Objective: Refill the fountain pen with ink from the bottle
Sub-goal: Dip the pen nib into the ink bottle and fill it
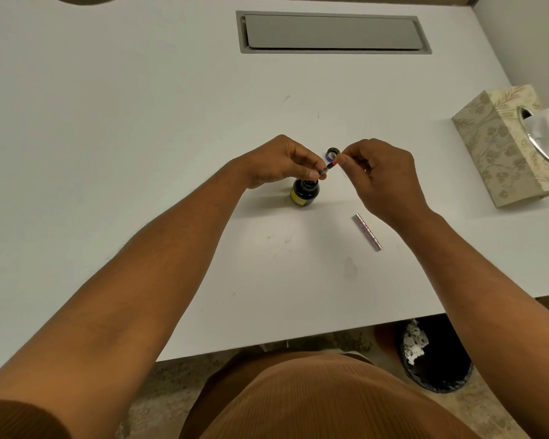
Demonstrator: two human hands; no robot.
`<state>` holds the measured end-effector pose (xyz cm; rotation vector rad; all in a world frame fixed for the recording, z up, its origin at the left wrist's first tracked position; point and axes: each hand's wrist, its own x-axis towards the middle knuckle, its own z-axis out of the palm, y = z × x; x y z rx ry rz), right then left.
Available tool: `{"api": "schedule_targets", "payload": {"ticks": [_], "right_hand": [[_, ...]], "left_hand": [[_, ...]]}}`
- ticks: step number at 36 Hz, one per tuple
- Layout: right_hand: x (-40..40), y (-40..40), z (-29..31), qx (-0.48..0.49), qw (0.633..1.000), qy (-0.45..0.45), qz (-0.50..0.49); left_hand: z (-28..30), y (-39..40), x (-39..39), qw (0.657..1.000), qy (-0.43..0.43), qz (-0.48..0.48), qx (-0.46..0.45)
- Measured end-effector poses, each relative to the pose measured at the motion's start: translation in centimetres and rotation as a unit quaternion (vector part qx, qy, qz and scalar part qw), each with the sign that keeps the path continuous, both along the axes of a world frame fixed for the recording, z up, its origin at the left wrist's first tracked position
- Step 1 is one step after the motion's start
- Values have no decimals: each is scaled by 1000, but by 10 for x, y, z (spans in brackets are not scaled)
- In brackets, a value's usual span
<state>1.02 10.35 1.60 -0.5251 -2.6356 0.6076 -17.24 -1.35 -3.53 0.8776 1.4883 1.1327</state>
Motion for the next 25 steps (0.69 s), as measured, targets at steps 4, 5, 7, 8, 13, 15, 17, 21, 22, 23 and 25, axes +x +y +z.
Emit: {"api": "schedule_targets", "payload": {"ticks": [4,5,7,8,13,15,17,21,22,23,25], "right_hand": [[0,0,0,-6,1000,-4,-6],[-1,1,0,-8,1000,-5,-7],[-1,1,0,-11,1000,-7,-9],[-1,1,0,-11,1000,-7,-9],[1,0,1,-12,1000,11,-4],[2,0,1,-10,1000,22,-1],[2,0,1,-2,1000,22,5],[2,3,0,8,1000,9,11],[1,4,0,9,1000,8,10],[1,4,1,7,1000,8,9],[0,3,1,4,1000,6,7]], "left_hand": [[0,0,0,1000,3,0,0],[0,0,0,1000,2,-1,0],[0,0,0,1000,-1,0,-1],[0,0,0,1000,-2,0,-1],[-1,1,0,1000,-1,-2,-1],[0,1,0,1000,0,-2,-2],[1,1,0,1000,0,-1,-2],[1,2,0,1000,0,-3,-3],[1,2,0,1000,0,-3,-4],[1,2,0,1000,0,-2,-5],[1,2,0,1000,1,-2,-4]]}}
